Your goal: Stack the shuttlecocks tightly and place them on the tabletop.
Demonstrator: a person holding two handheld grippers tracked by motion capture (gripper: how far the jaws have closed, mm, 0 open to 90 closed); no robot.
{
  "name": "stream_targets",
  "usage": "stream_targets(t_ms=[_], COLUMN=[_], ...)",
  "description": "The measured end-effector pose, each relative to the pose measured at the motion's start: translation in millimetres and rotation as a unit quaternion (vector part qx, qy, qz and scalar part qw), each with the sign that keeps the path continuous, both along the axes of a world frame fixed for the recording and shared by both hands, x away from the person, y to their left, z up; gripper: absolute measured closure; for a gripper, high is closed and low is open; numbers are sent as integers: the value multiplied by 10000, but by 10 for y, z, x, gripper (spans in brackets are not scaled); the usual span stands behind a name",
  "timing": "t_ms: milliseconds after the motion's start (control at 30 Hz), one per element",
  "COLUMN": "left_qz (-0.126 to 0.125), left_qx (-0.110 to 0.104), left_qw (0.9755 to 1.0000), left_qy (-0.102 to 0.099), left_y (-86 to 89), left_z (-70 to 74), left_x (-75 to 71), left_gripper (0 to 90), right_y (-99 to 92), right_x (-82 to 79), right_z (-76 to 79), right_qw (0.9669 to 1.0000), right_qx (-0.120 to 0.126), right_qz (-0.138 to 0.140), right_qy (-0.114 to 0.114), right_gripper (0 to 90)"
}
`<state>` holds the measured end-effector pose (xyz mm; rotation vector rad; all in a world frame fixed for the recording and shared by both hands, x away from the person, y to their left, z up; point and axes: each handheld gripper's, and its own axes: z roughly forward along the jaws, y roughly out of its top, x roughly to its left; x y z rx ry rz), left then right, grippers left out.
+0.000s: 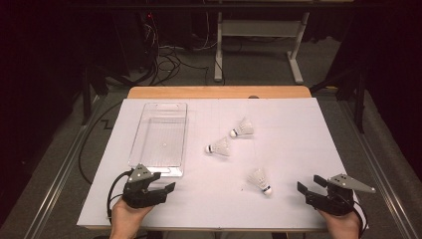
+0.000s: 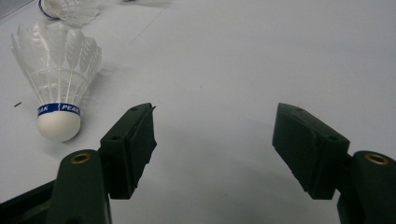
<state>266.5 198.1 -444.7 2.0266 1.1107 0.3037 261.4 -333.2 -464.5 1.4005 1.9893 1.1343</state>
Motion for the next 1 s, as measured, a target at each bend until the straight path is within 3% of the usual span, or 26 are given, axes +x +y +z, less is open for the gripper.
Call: stream_targets(t_ms=[667,1000], left_qz=[275,457], left_qx=[-239,-297], left_qw=[9993,9984], left_qy=[-26,-133], left_y=[245,367], left_z=[-14,-31], left_x=[-60,-86], left_gripper=[337,333], right_y=[0,-2], right_x=[0,-2], right_z=[1,1], right_qw=[10000,10000], right_qx=[-2,10], right_qz=[-9,1], right_qy=[8,2], right_gripper=[305,305])
